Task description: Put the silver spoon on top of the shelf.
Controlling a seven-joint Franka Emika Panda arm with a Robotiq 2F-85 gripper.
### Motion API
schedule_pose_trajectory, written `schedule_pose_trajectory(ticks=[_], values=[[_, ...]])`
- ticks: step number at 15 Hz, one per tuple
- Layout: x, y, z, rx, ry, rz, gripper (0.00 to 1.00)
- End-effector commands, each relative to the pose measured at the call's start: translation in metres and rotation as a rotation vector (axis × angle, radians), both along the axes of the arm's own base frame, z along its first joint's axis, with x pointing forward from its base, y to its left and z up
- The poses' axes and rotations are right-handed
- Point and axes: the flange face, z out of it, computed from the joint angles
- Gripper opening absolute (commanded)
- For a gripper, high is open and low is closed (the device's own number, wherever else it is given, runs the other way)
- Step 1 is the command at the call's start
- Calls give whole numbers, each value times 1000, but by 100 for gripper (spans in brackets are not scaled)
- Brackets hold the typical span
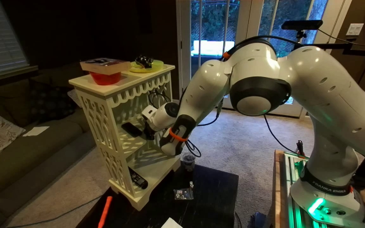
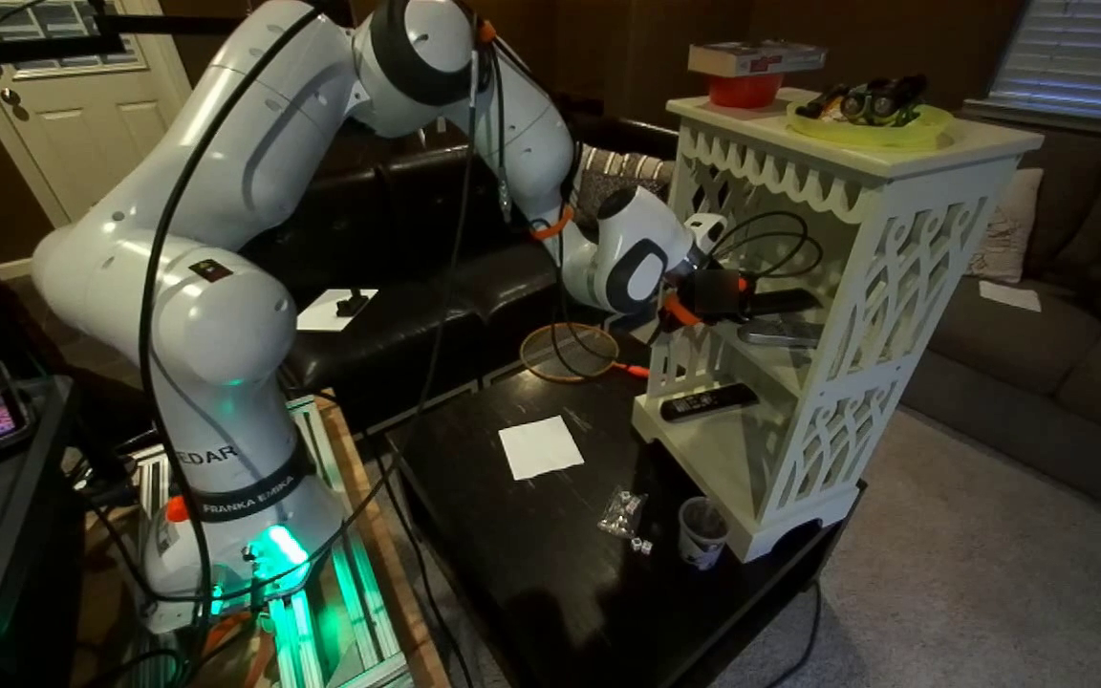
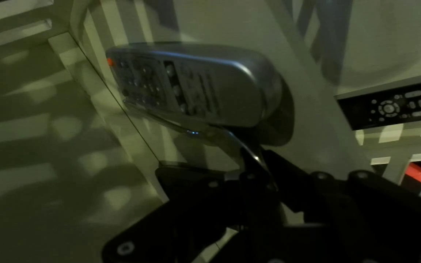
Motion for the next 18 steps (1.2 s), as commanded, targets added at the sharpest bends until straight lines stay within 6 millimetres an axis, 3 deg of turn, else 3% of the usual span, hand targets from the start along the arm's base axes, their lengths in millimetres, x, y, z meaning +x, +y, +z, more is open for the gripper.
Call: schedule_pose_trajectory(ticks=[1, 6, 11, 18], values=[[8, -8, 0, 11, -22, -51, 3], [14, -31, 29, 57, -52, -58, 3], [4, -45, 61, 157, -66, -16, 2], [-33, -61, 99, 330, -173, 2, 2]])
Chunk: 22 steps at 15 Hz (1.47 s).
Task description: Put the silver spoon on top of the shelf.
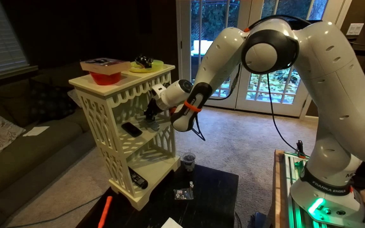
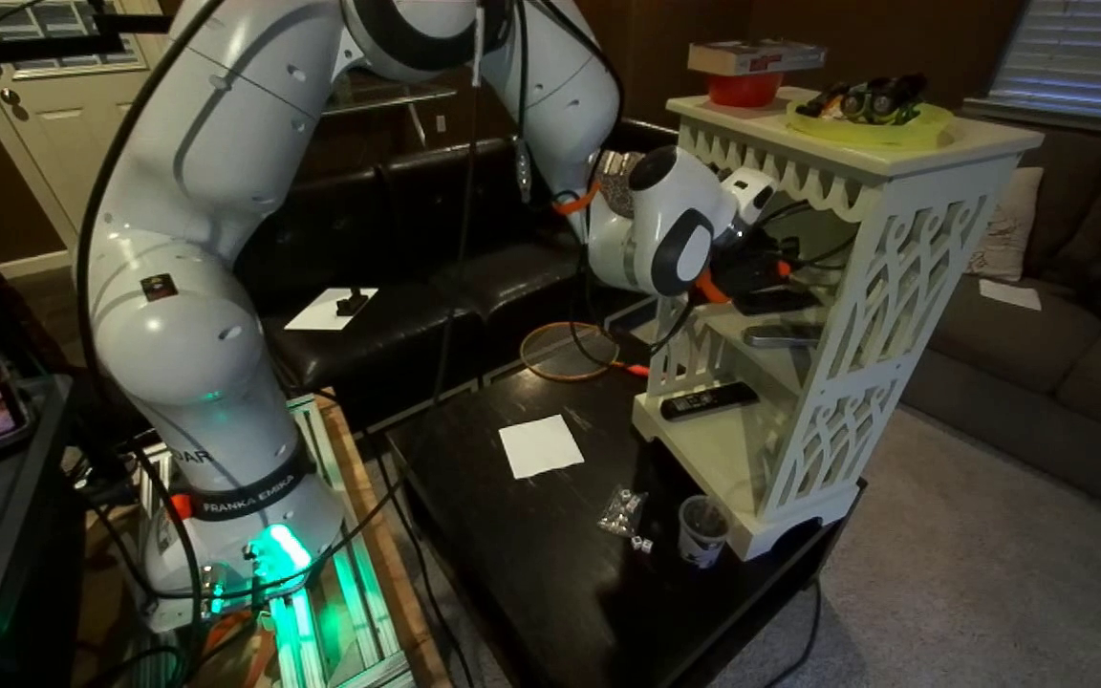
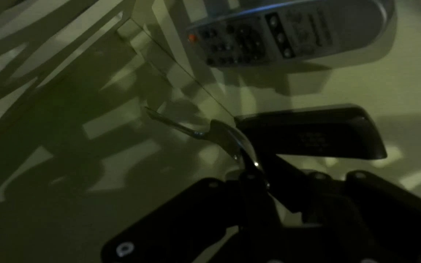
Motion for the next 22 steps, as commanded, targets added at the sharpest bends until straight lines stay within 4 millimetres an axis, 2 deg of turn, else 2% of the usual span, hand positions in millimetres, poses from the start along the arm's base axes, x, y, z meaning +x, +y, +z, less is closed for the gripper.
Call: schedule_pose_trajectory(ticks=[1, 4, 6, 9, 11, 13, 16, 18, 20, 22], values=[[-37, -1, 21, 94, -47, 45, 2], [-71, 1, 20, 173, -59, 144, 2], [-97, -10, 17, 235, -70, 191, 2], [-137, -32, 16, 322, -89, 271, 2], [-161, -55, 20, 375, -108, 319, 2], [-183, -78, 29, 435, -125, 368, 2], [-207, -102, 45, 533, -153, 431, 2], [-219, -113, 57, 603, -161, 485, 2], [-212, -104, 70, 629, -137, 543, 2], [-198, -83, 80, 674, -140, 612, 2]])
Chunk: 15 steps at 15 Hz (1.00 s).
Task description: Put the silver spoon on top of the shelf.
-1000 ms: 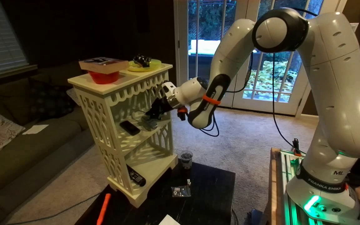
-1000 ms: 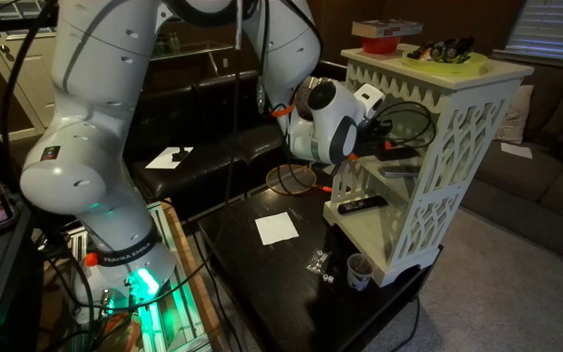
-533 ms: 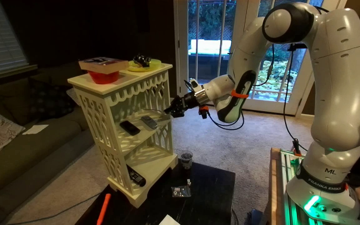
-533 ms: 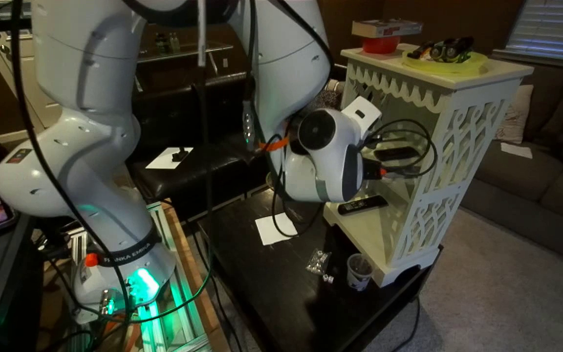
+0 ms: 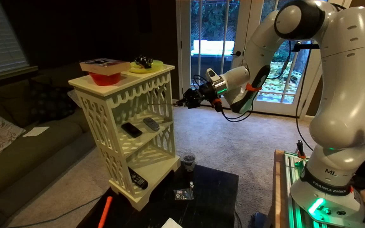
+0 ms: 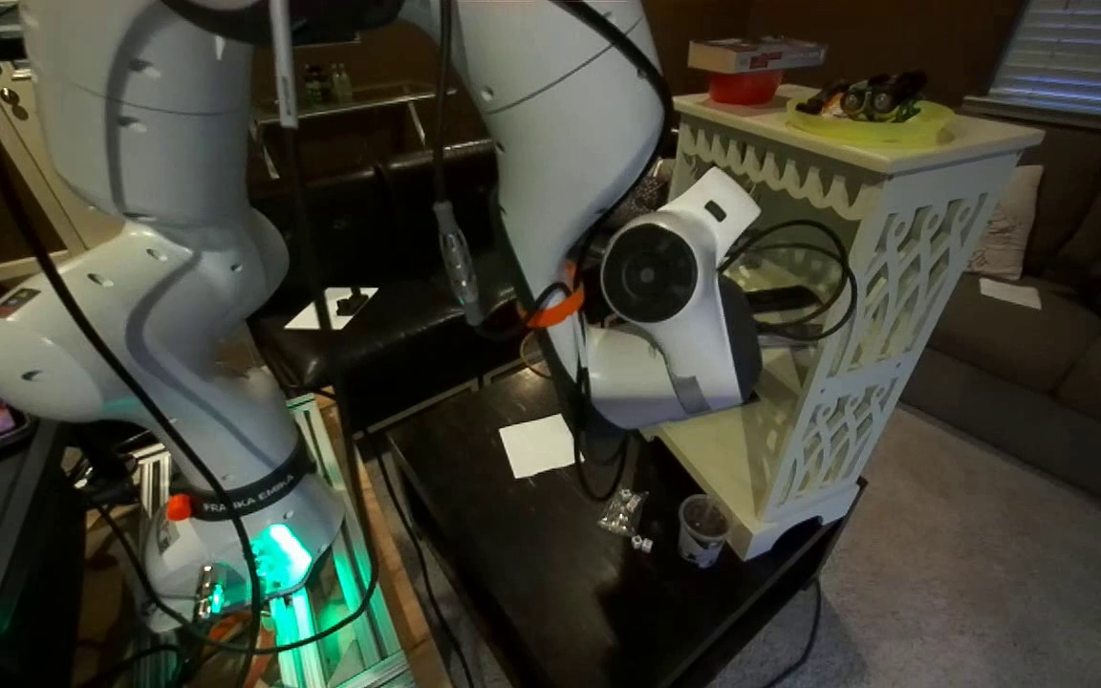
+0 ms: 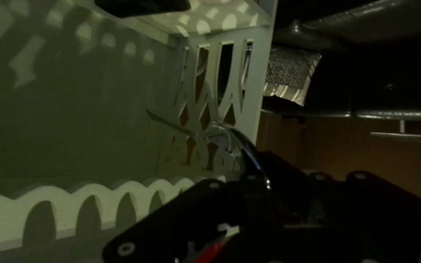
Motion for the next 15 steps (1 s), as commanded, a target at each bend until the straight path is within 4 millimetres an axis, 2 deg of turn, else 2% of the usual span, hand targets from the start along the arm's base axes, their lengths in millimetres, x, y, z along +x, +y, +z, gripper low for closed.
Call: schedule_pose_trajectory(ticks=[1, 2, 3, 4, 5, 6, 8, 9, 10, 15], values=[[18, 26, 27, 82, -34, 137, 2], [5, 22, 30, 107, -38, 192, 2], [18, 37, 33, 113, -60, 224, 2], [15, 41, 33, 115, -65, 269, 2], [3, 38, 34, 137, -46, 333, 2], [9, 44, 36, 147, -86, 358, 2], [5, 50, 26, 142, -54, 439, 2], [0, 47, 24, 151, -24, 482, 2], [-1, 53, 27, 117, -40, 408, 10], [0, 49, 17, 129, -29, 432, 10]])
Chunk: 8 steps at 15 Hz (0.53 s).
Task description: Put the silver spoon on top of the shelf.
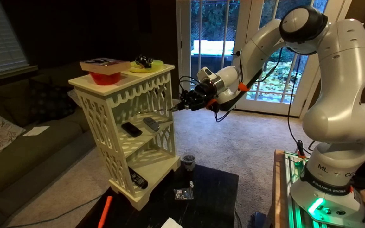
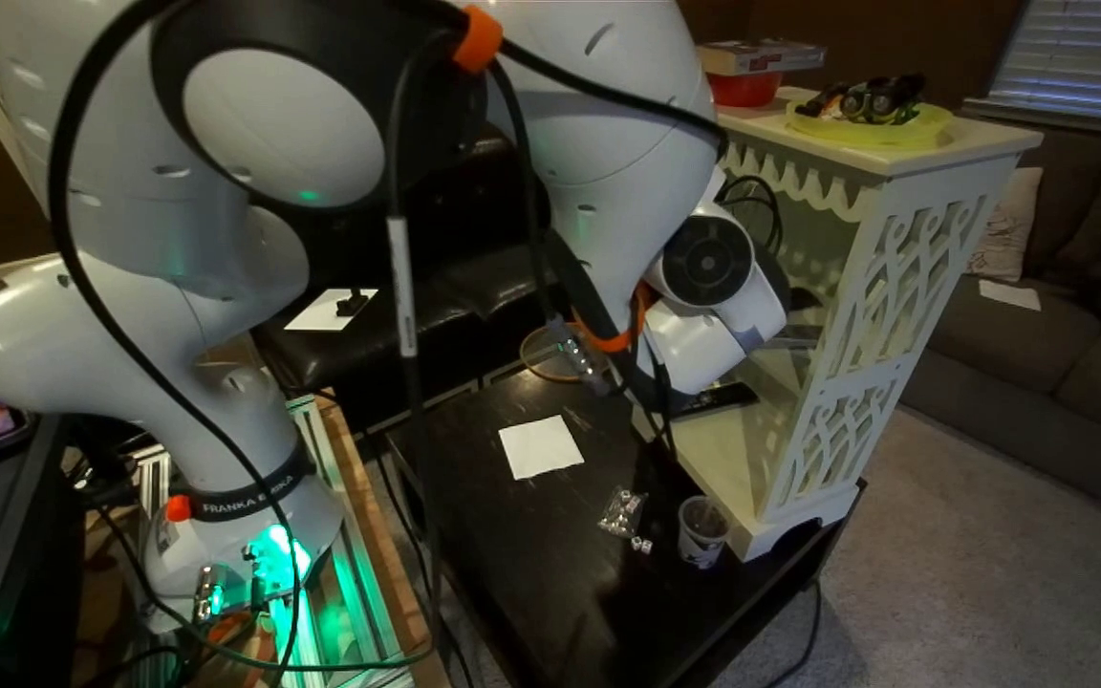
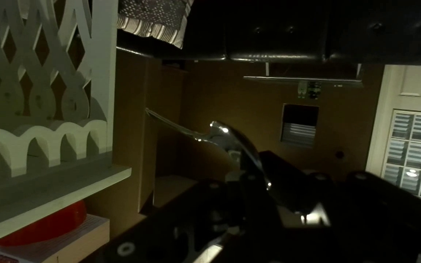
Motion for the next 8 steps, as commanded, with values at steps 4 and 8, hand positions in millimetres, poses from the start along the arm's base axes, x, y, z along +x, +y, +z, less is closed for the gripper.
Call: schedule_pose_trajectory(ticks=[4, 8], values=[[4, 4, -2, 46, 3, -4, 2], [7, 6, 0, 144, -8, 11, 2]])
